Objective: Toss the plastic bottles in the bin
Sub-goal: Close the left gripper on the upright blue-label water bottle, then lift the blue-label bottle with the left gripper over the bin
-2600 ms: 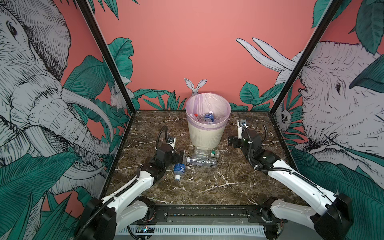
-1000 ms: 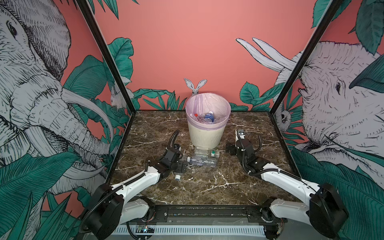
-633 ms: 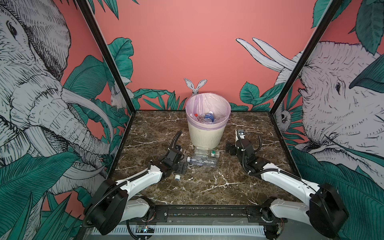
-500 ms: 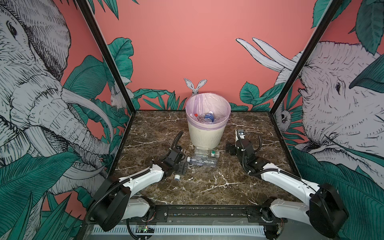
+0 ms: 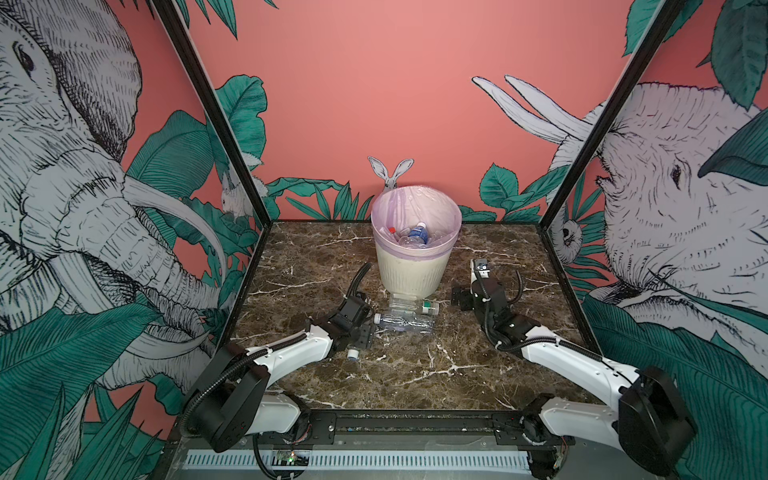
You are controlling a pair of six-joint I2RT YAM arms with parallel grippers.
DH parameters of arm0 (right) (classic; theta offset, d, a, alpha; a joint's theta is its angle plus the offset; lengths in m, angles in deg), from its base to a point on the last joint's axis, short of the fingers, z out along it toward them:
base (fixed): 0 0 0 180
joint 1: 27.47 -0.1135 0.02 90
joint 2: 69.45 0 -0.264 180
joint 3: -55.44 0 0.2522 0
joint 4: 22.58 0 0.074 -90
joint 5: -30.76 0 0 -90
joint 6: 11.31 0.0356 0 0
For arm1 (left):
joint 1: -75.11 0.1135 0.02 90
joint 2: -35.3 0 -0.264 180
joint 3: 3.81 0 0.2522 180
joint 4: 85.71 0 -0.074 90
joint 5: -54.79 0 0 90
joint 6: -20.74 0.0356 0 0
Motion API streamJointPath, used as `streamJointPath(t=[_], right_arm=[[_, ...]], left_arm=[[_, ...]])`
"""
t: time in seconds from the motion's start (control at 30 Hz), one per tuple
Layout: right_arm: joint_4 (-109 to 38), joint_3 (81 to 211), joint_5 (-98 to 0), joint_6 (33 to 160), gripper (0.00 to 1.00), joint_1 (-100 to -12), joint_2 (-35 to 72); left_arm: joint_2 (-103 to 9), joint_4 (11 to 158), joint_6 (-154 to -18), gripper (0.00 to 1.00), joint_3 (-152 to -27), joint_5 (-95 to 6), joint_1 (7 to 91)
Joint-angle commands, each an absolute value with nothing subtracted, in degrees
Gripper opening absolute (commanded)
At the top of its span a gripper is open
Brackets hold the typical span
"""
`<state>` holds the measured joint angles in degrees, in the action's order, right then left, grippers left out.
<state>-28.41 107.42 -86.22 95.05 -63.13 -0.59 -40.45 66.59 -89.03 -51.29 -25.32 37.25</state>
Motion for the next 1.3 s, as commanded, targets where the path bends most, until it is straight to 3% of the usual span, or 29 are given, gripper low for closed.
streamJointPath(t=[0.0,0.43,0.97,1.27], right_arm=[[-27.6,109.0,-86.6,95.7,0.99,-63.0,-0.4],[-27.7,109.1,-86.1,95.9,0.99,-63.0,-0.3],[-27.6,109.1,-85.4,96.2,0.99,-63.0,-0.5],[-27.8,109.3,-84.9,96.2,0.99,-63.0,-0.4]], left_arm=[[-39.7,64.8,-89.9,0.73,-52.3,-24.6,36.8],[-31.4,63.6,-89.6,0.59,-50.9,-23.9,36.8],[-13.5,67.4,-85.4,0.56,-44.5,-30.2,36.7],[-5.3,67.2,-83.5,0.55,-47.4,-31.3,36.7]])
